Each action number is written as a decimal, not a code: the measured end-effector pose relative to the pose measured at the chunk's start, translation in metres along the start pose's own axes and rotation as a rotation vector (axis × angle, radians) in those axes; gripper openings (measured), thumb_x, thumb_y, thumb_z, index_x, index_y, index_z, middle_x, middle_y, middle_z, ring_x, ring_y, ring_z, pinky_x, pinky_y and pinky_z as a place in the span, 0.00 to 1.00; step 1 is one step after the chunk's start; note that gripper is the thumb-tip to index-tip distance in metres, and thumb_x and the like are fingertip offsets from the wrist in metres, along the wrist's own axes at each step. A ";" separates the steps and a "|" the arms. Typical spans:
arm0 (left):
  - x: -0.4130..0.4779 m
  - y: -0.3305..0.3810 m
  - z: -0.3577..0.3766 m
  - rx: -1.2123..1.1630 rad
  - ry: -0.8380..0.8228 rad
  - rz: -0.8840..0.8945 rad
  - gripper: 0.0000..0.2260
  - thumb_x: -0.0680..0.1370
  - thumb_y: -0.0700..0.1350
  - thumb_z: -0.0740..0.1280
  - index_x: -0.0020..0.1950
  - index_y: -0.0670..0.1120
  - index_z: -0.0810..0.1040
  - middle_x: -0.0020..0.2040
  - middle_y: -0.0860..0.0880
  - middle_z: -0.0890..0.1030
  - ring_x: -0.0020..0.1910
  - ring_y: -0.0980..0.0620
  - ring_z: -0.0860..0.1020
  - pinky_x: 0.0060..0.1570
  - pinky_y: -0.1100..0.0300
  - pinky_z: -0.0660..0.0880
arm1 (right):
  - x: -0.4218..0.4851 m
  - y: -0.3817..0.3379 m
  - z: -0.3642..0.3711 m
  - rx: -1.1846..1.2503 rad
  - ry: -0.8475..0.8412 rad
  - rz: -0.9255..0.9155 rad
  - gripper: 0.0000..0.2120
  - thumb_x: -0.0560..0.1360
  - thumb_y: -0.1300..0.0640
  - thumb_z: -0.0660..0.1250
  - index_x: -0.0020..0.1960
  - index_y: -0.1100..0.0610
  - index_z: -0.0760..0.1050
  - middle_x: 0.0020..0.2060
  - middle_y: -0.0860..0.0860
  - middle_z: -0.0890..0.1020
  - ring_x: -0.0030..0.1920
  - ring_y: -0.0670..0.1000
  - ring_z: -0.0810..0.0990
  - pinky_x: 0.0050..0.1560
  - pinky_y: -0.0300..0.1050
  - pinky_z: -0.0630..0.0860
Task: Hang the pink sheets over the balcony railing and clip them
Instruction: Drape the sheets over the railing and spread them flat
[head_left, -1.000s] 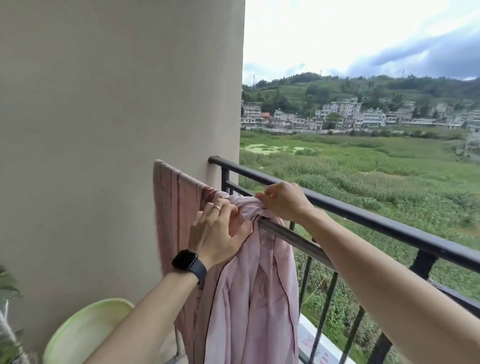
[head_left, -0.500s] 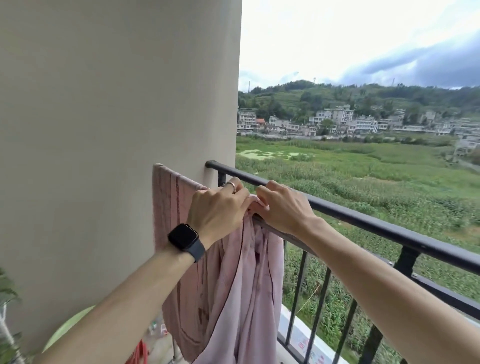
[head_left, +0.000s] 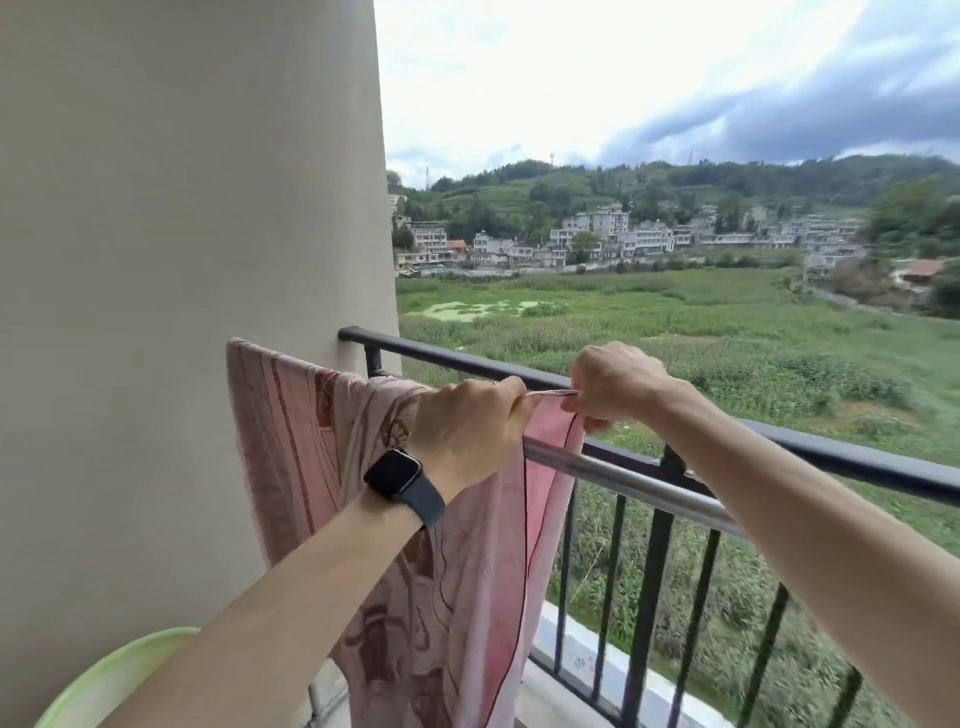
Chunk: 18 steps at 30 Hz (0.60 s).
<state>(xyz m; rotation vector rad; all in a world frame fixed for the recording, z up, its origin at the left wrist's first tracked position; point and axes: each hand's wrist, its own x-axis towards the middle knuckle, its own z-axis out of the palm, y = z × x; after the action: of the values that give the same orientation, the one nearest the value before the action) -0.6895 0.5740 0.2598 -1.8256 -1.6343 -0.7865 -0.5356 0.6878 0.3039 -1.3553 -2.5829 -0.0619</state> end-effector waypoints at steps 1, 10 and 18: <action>-0.002 0.020 0.000 -0.035 -0.027 -0.010 0.15 0.82 0.57 0.58 0.44 0.51 0.77 0.28 0.54 0.75 0.26 0.53 0.76 0.25 0.60 0.73 | -0.014 0.012 -0.002 0.055 -0.011 0.016 0.08 0.76 0.52 0.73 0.42 0.55 0.80 0.28 0.46 0.84 0.29 0.42 0.83 0.32 0.39 0.81; -0.035 0.232 0.000 -0.342 -0.205 0.023 0.16 0.80 0.62 0.59 0.51 0.54 0.80 0.38 0.56 0.83 0.35 0.55 0.81 0.38 0.56 0.80 | -0.200 0.148 -0.027 0.604 0.307 0.188 0.12 0.76 0.68 0.67 0.57 0.58 0.78 0.44 0.57 0.84 0.39 0.54 0.86 0.43 0.53 0.84; -0.008 0.350 -0.006 -0.414 -0.188 0.073 0.16 0.78 0.58 0.62 0.65 0.56 0.72 0.56 0.53 0.78 0.55 0.53 0.77 0.53 0.51 0.77 | -0.359 0.269 -0.054 0.956 0.541 0.384 0.16 0.78 0.72 0.60 0.58 0.57 0.78 0.51 0.57 0.84 0.45 0.53 0.85 0.46 0.50 0.84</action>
<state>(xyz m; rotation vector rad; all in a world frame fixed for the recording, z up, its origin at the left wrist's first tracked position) -0.3425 0.5296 0.2494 -2.2934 -1.5935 -1.0044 -0.1092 0.5452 0.2608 -1.1685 -1.5090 0.6727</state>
